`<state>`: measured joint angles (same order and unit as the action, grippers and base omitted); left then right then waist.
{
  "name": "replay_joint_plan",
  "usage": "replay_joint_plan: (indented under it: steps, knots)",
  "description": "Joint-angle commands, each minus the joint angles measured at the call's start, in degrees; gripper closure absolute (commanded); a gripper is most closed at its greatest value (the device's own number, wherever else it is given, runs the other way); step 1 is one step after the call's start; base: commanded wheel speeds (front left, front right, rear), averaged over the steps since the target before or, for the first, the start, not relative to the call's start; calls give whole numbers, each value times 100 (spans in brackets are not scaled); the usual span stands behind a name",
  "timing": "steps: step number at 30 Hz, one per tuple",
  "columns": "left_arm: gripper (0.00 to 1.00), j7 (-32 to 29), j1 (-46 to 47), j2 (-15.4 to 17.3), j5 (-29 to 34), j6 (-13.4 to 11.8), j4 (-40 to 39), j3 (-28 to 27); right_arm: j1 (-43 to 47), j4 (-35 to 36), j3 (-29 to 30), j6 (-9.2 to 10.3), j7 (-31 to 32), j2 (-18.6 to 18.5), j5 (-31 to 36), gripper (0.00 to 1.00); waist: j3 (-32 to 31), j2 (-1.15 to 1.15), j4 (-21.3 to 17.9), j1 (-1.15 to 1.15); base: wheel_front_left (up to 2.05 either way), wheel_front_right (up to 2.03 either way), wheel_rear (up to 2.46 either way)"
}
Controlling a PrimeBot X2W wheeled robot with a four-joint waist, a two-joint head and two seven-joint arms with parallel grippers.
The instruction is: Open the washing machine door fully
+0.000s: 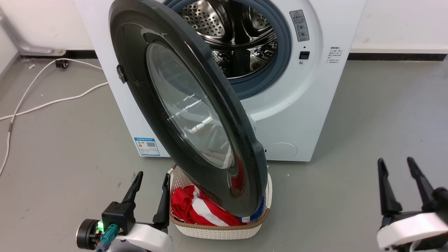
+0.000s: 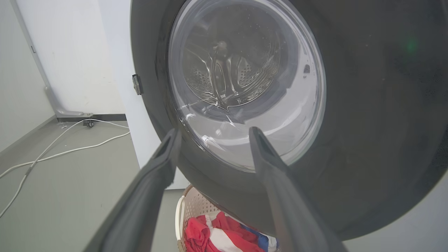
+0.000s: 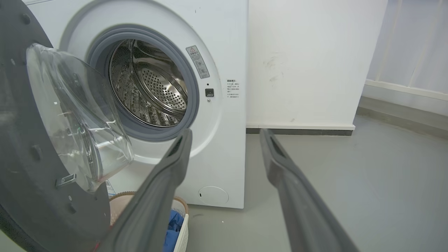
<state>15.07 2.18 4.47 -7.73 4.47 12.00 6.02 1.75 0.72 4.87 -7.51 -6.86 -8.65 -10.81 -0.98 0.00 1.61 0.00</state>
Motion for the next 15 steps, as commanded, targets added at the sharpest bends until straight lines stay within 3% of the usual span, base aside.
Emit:
replay_joint_plan:
  steps: [1,7,15]
  knots:
    - [0,14,39,2,30,-27,-10,-19,148,95,-31,3,40,87,167,0,0,0,-9,0,0,0,0]
    - [0,14,14,17,38,-34,28,-42,376,64,-40,3,162,357,351,0,-9,0,-33,0,0,0,0]
    - [0,14,47,45,52,-34,66,-63,347,-30,-102,3,194,411,423,0,22,0,-69,0,0,0,0]
